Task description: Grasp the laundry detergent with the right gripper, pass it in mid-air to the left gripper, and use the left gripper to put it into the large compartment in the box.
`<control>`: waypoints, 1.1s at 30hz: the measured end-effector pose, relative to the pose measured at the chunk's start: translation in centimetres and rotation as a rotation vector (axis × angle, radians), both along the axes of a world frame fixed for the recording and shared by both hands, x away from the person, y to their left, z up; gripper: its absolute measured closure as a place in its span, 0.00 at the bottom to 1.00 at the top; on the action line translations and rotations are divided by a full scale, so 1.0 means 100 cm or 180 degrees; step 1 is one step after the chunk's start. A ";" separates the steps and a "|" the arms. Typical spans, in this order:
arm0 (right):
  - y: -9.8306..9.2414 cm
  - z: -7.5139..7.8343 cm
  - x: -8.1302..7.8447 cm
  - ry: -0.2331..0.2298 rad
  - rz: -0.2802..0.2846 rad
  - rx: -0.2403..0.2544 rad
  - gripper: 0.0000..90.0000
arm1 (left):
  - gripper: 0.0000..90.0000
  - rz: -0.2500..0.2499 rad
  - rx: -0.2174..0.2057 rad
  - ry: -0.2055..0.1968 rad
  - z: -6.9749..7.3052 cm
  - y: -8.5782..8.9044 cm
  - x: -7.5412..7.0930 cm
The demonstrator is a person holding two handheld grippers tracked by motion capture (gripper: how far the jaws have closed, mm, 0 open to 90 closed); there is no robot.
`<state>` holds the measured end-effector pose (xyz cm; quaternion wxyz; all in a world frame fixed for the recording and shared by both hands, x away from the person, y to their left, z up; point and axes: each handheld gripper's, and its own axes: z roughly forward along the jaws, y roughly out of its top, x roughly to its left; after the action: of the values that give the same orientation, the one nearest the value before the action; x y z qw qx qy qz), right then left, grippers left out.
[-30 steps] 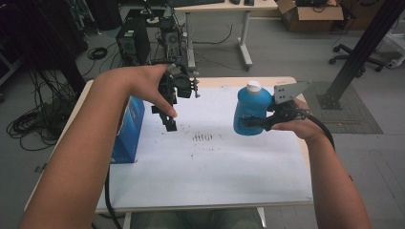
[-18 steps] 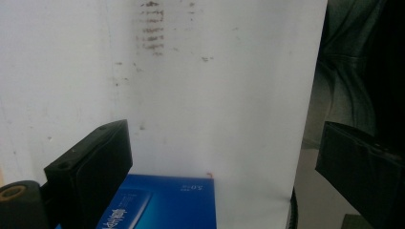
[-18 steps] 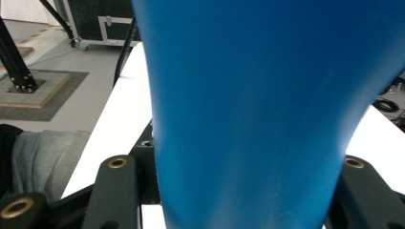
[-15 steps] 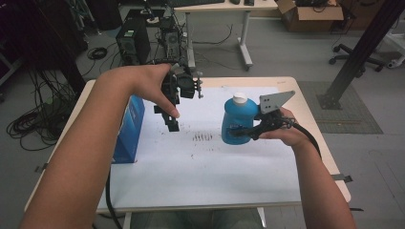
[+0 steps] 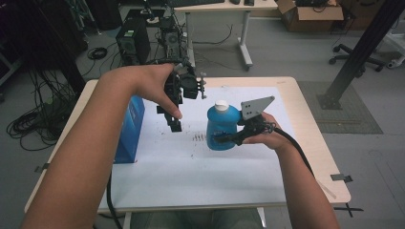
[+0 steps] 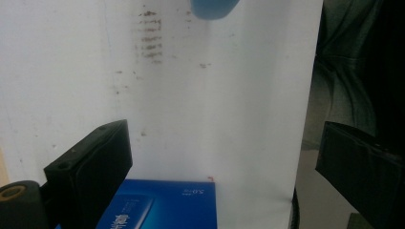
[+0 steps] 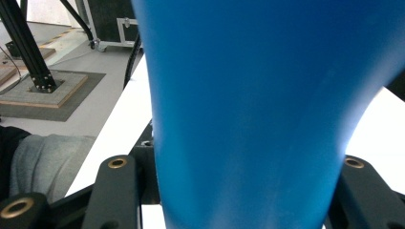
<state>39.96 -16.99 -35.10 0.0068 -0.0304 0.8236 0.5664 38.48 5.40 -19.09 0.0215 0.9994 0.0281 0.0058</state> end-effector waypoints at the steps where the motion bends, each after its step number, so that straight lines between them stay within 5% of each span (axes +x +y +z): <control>1: 0.002 -0.001 0.000 -0.0003 0.0009 0.0004 0.50 | 0.06 0.0000 0.0003 0.0000 0.000 0.000 0.000; 33: 0.033 -0.011 -0.001 -0.0011 0.0049 0.0049 0.50 | 0.06 -0.0042 0.0068 -0.0036 -0.003 -0.020 -0.002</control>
<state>39.83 -13.74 -36.25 0.0041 -0.0376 0.8189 0.5726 38.29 3.43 -19.37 0.0111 0.9996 0.0212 0.0115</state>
